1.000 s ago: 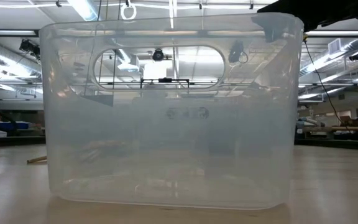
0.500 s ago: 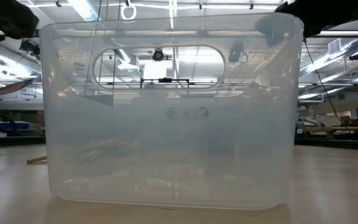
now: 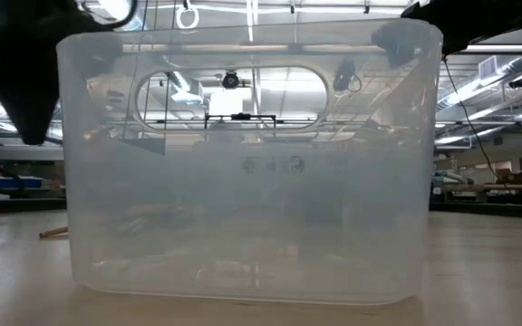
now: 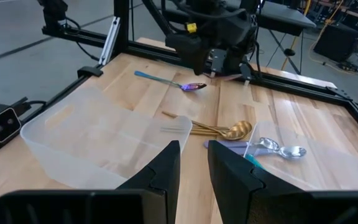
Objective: Sort silverware by color (type)
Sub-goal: Put the blue spoon into the top transparent bin
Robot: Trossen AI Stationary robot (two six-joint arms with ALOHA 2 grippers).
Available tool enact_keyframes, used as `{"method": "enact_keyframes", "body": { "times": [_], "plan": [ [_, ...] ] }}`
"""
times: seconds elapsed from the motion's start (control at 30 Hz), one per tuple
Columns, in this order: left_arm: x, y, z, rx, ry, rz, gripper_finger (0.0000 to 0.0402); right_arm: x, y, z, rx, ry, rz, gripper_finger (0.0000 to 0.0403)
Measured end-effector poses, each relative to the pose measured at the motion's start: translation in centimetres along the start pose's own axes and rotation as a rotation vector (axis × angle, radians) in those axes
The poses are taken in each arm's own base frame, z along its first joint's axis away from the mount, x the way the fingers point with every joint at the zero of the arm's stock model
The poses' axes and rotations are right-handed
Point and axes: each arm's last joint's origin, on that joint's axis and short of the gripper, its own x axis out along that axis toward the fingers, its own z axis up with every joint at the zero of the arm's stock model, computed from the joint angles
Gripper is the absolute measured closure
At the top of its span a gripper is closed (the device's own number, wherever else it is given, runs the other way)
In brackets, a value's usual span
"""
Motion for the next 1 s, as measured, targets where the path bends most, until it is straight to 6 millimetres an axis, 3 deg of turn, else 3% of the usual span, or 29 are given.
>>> {"method": "enact_keyframes", "body": {
  "times": [0.53,0.83,1.0],
  "plan": [
    [0.7,-1.3,6.6,0.040,-0.040,-0.153,0.0379,0.0,0.0,-0.2,-0.007,0.018,0.002,0.0309],
    [0.8,-1.5,9.2,0.043,-0.059,-0.229,0.0379,0.0,0.0,-0.3,-0.008,0.026,0.003,0.0309],
    [-0.5,-2.0,10.4,0.056,-0.088,-0.271,0.0379,0.0,0.0,-0.3,-0.008,0.030,0.001,0.0309]
  ]
}}
